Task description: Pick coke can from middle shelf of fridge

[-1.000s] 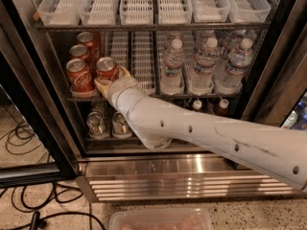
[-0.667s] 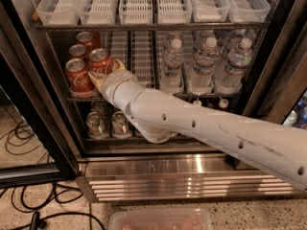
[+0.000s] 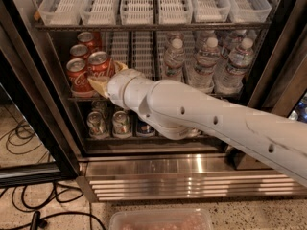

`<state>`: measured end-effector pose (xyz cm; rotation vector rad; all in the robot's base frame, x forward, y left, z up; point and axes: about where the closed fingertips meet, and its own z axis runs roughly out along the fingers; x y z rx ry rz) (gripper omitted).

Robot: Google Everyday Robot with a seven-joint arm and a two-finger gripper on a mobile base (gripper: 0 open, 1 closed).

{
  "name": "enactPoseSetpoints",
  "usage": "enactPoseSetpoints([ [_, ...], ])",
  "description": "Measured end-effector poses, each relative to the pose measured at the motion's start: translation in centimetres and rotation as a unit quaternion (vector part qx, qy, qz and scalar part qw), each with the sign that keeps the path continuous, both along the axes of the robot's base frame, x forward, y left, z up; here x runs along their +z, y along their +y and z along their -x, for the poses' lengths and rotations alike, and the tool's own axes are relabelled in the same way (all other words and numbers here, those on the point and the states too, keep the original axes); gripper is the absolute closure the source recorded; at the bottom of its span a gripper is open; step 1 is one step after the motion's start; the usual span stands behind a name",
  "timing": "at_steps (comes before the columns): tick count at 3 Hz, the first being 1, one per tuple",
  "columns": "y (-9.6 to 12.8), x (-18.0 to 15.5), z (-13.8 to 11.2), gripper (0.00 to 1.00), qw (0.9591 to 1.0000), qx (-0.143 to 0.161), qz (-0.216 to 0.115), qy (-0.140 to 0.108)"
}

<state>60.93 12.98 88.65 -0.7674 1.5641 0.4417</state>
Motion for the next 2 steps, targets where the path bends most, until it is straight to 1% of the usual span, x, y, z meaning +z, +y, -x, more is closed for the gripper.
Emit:
enactPoseSetpoints([
  [1,-3.3,-1.3,3.7,1.00,0.9988,0.018,0.031,0.033],
  [2,-7.7,-1.7,6.5,1.00,0.9965,0.034,0.053,0.055],
])
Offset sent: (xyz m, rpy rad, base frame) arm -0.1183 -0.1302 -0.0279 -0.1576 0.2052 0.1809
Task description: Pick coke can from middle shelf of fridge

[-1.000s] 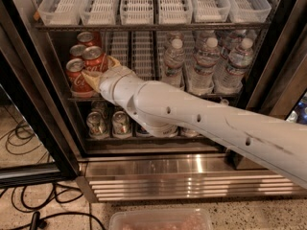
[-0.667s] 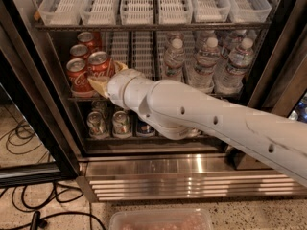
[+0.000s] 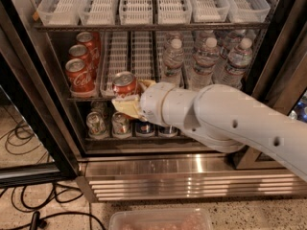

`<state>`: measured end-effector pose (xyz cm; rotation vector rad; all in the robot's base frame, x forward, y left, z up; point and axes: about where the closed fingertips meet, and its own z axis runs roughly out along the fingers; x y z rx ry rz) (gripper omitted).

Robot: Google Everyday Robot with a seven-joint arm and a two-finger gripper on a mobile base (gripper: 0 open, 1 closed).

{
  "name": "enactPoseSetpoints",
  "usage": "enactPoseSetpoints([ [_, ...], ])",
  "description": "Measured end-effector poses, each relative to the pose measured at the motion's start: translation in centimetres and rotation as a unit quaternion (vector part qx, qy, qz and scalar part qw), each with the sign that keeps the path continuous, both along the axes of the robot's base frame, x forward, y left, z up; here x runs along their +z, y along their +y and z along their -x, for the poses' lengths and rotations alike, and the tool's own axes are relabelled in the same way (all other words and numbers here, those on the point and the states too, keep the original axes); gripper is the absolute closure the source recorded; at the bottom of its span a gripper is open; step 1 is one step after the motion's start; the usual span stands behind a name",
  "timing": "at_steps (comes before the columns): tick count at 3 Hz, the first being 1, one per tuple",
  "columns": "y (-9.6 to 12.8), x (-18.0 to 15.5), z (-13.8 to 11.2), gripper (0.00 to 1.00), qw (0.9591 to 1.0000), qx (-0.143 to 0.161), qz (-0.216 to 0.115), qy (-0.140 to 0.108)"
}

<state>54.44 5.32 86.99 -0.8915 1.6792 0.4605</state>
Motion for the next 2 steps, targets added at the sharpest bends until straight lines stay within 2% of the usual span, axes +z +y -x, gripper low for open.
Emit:
enactPoseSetpoints([
  [2,-7.2,1.2,2.3,1.00,0.9977,0.062,-0.022,0.016],
])
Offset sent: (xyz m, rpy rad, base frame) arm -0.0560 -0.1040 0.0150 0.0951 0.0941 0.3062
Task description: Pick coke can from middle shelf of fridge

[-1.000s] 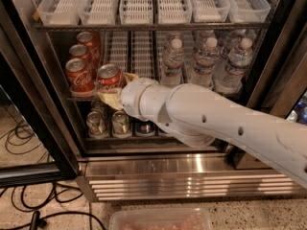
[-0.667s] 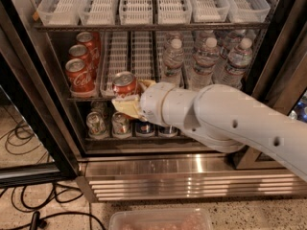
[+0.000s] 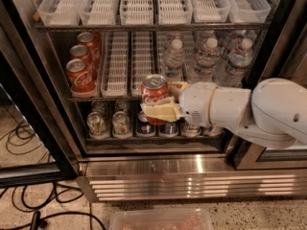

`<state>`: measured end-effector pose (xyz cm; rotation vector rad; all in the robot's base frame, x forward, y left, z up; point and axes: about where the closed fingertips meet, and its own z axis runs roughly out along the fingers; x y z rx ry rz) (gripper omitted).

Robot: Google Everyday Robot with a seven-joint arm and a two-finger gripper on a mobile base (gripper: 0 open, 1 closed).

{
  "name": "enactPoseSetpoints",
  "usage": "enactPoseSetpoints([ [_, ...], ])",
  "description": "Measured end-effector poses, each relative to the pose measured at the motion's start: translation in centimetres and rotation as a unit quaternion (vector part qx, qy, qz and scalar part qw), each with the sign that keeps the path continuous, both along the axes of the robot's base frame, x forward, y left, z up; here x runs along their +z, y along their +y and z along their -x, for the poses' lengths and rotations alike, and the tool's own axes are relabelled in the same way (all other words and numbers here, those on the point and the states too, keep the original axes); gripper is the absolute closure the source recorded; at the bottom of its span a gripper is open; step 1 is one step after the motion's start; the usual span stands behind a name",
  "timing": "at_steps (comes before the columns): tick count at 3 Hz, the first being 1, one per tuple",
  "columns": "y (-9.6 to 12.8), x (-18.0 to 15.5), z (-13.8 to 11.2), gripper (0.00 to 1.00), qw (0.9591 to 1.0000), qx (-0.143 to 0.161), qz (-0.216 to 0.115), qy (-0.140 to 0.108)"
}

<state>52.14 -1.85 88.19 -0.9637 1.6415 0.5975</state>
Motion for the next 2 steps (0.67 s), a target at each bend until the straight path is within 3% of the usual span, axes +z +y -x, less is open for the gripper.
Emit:
enactPoseSetpoints([
  [1,1.38,-0.03,1.87,1.00,0.9991,0.041,-0.002,0.011],
  [2,1.38,-0.03,1.87,1.00,0.9991,0.041,-0.002,0.011],
])
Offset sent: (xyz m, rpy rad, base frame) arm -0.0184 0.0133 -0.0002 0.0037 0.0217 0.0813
